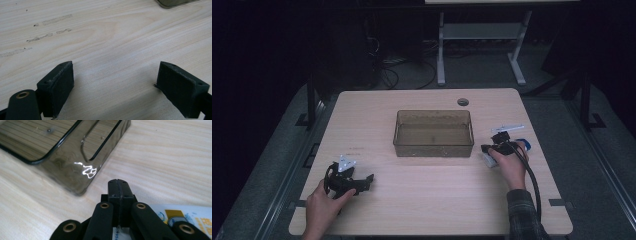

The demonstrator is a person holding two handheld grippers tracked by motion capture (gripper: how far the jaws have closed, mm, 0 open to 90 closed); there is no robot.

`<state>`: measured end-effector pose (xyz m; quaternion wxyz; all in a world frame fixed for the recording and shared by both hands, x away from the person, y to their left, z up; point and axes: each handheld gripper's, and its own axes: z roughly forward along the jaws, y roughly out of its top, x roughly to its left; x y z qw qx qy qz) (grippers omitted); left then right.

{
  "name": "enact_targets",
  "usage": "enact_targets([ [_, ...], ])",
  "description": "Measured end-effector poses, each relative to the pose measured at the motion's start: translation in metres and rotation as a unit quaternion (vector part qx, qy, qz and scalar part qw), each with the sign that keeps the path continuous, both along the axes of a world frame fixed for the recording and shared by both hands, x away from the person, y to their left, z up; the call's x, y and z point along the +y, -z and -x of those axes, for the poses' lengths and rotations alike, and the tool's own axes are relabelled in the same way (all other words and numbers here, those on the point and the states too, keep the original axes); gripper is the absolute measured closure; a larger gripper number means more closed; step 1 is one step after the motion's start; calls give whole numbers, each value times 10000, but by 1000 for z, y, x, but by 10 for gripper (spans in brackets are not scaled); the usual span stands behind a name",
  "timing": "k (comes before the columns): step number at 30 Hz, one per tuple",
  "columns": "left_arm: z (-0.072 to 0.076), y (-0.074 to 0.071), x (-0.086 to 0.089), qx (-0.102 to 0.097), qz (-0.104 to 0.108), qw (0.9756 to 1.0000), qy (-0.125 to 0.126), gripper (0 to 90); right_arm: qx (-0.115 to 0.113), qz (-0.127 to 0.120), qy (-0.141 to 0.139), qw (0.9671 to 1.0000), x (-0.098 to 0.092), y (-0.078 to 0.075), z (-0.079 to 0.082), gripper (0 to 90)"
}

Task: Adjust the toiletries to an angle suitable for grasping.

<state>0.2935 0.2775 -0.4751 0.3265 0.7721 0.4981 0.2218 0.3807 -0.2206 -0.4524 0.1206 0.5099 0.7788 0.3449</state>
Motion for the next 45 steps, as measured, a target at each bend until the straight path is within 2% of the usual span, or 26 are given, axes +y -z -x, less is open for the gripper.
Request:
enact_targets([
  [14, 0, 0, 0, 2, 0, 10000, -1, 131, -119, -4, -82, 9999, -3, -2, 18, 900],
  [31, 0, 0, 0, 1, -1, 10000, 2, 131, -98, -71, -57, 9999, -13, -3, 35, 900],
  [45, 0, 0, 0, 6, -11, 10000, 8, 131, -69, 55, -75, 9999, -21, -2, 53, 900],
])
